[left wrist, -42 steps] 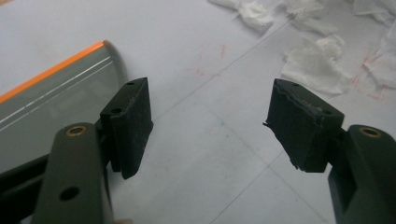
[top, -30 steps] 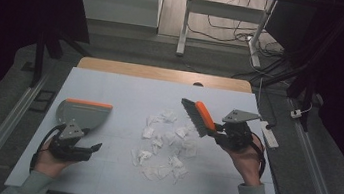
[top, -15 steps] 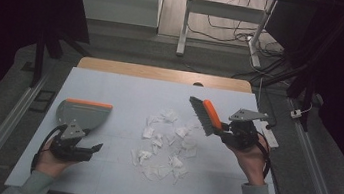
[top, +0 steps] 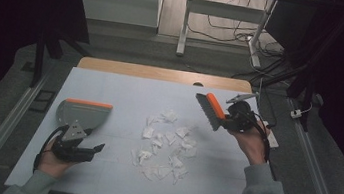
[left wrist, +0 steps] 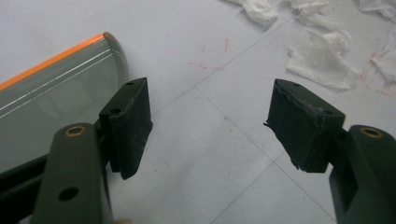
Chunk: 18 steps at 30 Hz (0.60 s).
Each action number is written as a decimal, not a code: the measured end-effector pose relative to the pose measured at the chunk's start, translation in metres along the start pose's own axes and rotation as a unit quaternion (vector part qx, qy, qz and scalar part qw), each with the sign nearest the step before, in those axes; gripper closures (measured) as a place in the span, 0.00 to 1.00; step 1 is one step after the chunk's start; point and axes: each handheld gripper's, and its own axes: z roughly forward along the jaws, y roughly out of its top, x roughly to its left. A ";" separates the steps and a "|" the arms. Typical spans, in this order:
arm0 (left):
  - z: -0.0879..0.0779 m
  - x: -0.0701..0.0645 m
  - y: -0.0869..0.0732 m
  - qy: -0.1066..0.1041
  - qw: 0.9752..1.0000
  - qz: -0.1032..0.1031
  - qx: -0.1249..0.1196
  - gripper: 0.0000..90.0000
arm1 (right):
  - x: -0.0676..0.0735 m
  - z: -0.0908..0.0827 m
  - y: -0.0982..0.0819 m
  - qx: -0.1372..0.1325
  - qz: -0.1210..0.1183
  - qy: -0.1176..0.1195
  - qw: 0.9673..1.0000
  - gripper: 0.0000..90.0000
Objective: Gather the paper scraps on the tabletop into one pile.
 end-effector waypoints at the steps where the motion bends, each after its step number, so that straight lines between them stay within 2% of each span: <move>1: 0.000 0.000 0.000 -0.001 1.000 -0.001 0.000 0.35 | -0.001 0.005 0.005 0.018 0.002 -0.005 1.000 0.78; 5: 0.001 0.000 -0.001 -0.004 1.000 0.000 0.000 0.35 | -0.003 0.026 0.023 0.071 -0.004 -0.013 0.997 0.78; 9: 0.001 -0.001 -0.002 -0.006 1.000 0.000 0.000 0.35 | -0.002 0.048 0.036 0.117 -0.008 -0.021 0.993 0.78; 16: 0.003 -0.001 -0.003 -0.009 1.000 0.002 0.002 0.35 | 0.002 0.074 0.046 0.159 -0.022 -0.024 0.987 0.78; 18: 0.003 -0.002 -0.003 -0.009 1.000 0.003 0.002 0.35 | 0.005 0.076 0.049 0.160 -0.025 -0.016 0.987 0.78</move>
